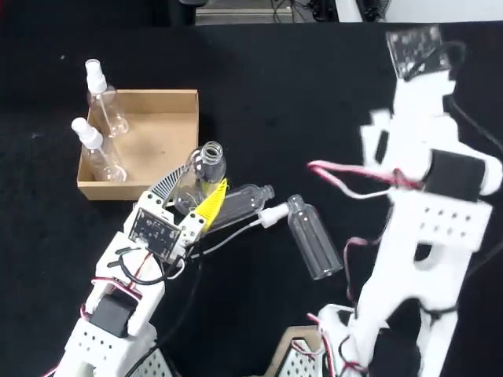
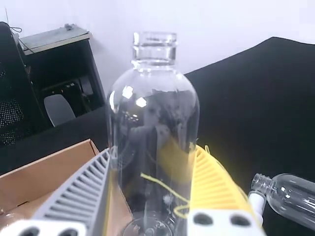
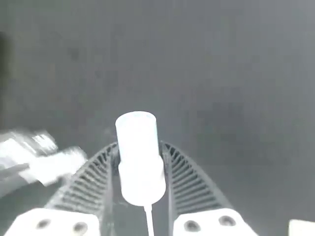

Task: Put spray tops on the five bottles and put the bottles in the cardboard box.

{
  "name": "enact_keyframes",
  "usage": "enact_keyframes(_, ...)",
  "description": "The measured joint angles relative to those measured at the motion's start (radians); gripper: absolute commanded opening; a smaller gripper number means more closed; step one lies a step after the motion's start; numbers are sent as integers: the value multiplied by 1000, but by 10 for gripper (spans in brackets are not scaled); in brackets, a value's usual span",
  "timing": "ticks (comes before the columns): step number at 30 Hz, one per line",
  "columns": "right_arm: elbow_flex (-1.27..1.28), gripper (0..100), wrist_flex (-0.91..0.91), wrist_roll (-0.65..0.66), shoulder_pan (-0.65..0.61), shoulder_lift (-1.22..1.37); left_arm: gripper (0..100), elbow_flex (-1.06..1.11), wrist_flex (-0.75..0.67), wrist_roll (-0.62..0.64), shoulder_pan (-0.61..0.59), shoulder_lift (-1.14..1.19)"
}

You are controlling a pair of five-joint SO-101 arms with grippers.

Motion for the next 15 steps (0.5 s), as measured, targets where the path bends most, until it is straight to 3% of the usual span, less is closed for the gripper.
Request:
enact_keyframes(7,-345,11,-46,-344,-339,-21,30,0,-3,0,0,0)
enact_keyframes(11,-387,11,-130,-430,-522,-38,30,0,-3,0,0,0)
enact_keyframes(15,-387,11,-195,-465,-597,-40,30,0,-3,0,-2,0)
